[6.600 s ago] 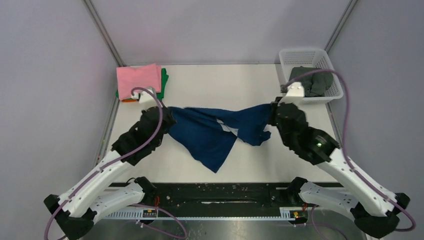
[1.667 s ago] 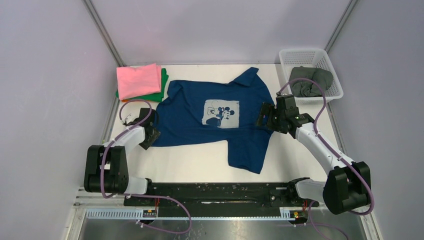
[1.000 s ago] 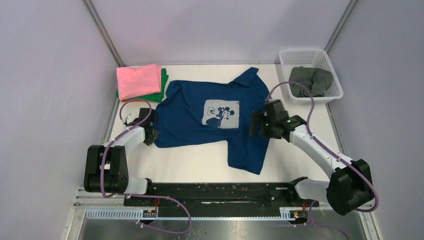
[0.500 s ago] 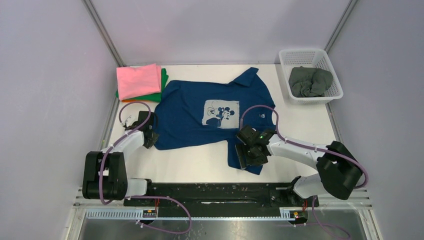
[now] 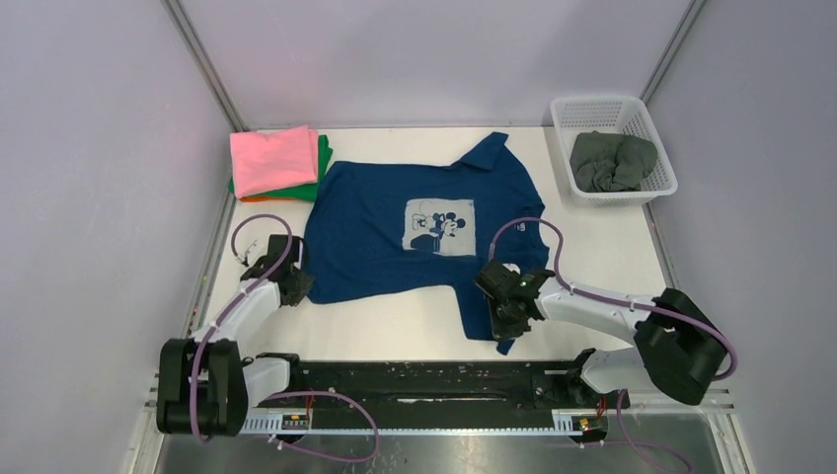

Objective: Fold and stack the t-shirts
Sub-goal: Grab the side of the flattened tshirt closest away from the robot with both arms, then fold the flattened tshirt in 1/3 of the way

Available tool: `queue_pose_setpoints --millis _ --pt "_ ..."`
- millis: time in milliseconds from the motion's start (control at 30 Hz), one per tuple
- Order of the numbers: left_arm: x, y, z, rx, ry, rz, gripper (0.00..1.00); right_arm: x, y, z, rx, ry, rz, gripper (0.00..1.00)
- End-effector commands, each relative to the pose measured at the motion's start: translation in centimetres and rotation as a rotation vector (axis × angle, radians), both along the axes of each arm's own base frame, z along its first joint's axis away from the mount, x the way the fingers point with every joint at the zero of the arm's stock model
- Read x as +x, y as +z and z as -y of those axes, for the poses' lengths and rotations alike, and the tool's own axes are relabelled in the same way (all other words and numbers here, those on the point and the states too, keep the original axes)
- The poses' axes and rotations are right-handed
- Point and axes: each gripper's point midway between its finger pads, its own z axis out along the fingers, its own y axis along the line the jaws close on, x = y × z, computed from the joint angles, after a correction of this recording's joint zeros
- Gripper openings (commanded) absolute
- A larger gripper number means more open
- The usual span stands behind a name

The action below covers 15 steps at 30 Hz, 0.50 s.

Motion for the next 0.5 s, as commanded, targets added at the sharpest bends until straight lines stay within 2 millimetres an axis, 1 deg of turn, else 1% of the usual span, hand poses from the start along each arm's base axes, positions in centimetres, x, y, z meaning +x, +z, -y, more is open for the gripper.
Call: queue_pose_setpoints --millis 0,133,200,300,333,467 --pt "-2.0 0.4 1.3 -0.071 -0.001 0.031 0.0 -4.9 0.0 3.5 -0.088 0.01 -0.119 0.0" --pt "-5.1 1.2 0.1 -0.035 0.074 0.043 0.0 -7.4 2.2 4.1 -0.062 0.073 -0.13 0.0" --pt "-6.2 2.2 -0.5 -0.017 0.106 0.08 0.0 -9.2 3.2 3.9 -0.017 0.107 -0.166 0.0" --pt "-7.1 3.5 -0.9 -0.012 0.131 0.142 0.0 -11.1 4.0 4.0 0.029 0.125 -0.199 0.0" --pt "-7.4 3.7 -0.8 -0.017 0.135 0.155 0.0 -11.5 4.2 3.9 0.043 0.13 -0.207 0.0" --pt "-7.5 3.8 -0.1 -0.056 0.128 0.179 0.0 -12.8 5.0 2.5 0.126 0.179 -0.22 0.0"
